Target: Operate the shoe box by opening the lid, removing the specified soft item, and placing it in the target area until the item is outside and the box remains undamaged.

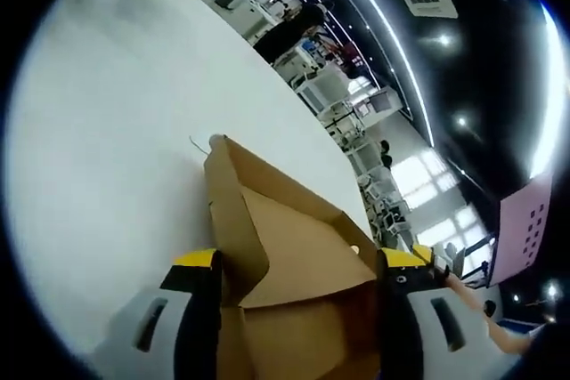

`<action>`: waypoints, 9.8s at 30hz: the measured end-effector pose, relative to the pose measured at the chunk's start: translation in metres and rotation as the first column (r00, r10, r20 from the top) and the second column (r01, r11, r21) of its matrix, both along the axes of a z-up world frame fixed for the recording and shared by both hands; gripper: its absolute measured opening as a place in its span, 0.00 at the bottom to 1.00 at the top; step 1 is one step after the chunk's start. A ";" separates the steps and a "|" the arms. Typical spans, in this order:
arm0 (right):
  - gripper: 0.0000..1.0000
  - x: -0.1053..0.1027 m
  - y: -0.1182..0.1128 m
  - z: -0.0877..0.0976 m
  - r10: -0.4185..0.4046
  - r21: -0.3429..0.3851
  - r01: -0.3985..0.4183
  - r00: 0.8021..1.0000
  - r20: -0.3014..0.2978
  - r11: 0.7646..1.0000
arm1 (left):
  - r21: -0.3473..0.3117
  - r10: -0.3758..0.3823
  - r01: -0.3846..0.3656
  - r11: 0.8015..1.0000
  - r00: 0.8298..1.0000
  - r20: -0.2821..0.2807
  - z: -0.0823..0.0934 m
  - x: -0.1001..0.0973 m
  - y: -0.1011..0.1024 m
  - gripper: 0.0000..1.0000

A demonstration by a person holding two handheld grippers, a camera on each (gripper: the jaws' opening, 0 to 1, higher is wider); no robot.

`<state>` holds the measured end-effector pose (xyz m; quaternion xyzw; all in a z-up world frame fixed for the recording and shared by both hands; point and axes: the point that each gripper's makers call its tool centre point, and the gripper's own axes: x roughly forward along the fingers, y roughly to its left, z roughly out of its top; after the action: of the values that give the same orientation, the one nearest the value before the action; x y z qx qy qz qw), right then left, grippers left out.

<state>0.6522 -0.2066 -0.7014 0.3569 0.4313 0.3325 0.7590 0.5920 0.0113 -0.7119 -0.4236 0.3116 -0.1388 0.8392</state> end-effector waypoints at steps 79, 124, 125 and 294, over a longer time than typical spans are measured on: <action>0.50 -0.021 -0.031 0.050 0.002 0.418 -0.059 0.991 0.135 0.907 | 0.065 -0.211 0.201 0.977 0.921 0.326 0.024 0.013 -0.018 0.13; 0.22 -0.055 -0.033 0.016 0.537 -0.526 -0.181 0.509 0.673 0.831 | -0.078 -0.086 0.131 0.988 0.902 0.424 0.103 -0.007 -0.023 0.72; 0.23 -0.056 -0.033 0.016 0.553 -0.546 -0.175 0.495 0.670 0.819 | -0.063 -0.089 0.127 0.990 0.903 0.421 0.102 -0.009 -0.023 0.71; 0.74 -0.199 -0.057 -0.043 0.154 -0.384 -0.053 0.959 0.239 0.922 | 0.247 -0.121 0.081 0.966 0.981 0.152 -0.037 -0.154 -0.061 0.63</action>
<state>0.4531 -0.2635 -0.7440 0.1347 0.3996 0.3290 0.8449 0.4377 -0.0498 -0.7493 -0.2895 0.2764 -0.1775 0.8990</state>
